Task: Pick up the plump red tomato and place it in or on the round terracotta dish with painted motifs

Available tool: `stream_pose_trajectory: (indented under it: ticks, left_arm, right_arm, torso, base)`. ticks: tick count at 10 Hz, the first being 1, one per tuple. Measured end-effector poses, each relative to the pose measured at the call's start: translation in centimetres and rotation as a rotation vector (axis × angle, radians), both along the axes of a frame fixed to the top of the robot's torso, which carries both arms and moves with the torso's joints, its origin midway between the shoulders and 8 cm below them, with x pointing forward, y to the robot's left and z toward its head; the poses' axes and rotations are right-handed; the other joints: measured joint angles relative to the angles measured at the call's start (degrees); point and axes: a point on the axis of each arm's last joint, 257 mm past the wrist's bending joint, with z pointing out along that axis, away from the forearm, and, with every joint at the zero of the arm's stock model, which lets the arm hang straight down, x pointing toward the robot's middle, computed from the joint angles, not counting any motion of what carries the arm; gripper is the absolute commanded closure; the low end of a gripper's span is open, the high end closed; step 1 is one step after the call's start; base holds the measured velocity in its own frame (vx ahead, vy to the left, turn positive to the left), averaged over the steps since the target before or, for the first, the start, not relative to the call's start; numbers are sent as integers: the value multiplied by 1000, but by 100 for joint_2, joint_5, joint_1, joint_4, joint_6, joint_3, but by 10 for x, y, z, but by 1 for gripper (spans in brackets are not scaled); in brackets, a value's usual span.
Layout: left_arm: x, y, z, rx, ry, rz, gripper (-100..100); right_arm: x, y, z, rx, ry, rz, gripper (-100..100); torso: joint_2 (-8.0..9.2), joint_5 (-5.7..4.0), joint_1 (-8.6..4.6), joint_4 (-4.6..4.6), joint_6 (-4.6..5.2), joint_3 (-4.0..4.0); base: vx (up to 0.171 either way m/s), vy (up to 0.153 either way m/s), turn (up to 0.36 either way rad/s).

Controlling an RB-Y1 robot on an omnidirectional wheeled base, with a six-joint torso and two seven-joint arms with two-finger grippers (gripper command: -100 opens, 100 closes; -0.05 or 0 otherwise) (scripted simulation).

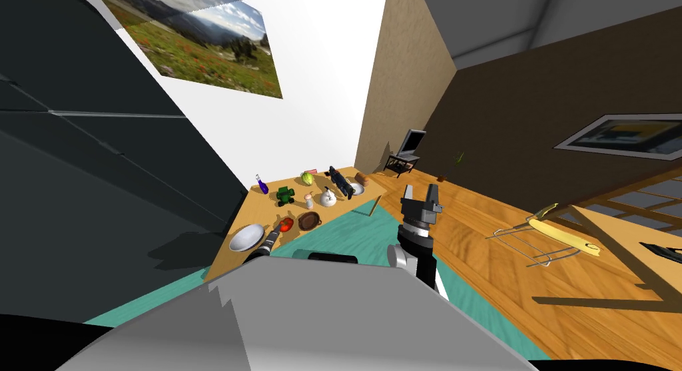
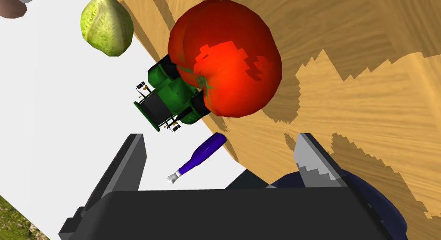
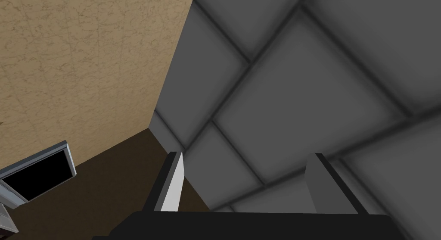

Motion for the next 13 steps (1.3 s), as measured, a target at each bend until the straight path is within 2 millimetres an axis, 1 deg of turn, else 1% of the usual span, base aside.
stream_pose_trajectory:
  ticks: [4,5,6,9,10,13]
  left_arm:
    - [-9,15,-21,46,70,11,-100]
    - [-9,15,-22,49,73,11,0]
    - [-9,15,-22,48,72,11,-100]
    - [-6,9,-31,47,74,6,-100]
    - [-6,9,-31,48,73,5,100]
    - [-6,9,-31,48,74,6,100]
  right_arm:
    - [0,0,0,0,0,0,0]
    - [0,0,0,0,0,0,0]
    - [0,0,0,0,0,0,0]
    - [0,0,0,0,0,0,0]
    - [0,0,0,0,0,0,0]
    - [0,0,0,0,0,0,0]
  torso:
    - [1,-1,-6,0,0,1]
    - [6,-2,-9,1,-2,3]
    - [10,-2,-10,2,-2,6]
    - [-13,1,6,-2,-2,-7]
    - [-3,0,-1,-2,-2,-3]
    - [12,-3,-11,3,-1,7]
  base:
    - [26,12,-75]
    - [0,0,0]
    - [35,15,20]
    - [55,36,15]
    - [6,4,2]
    - [0,0,0]
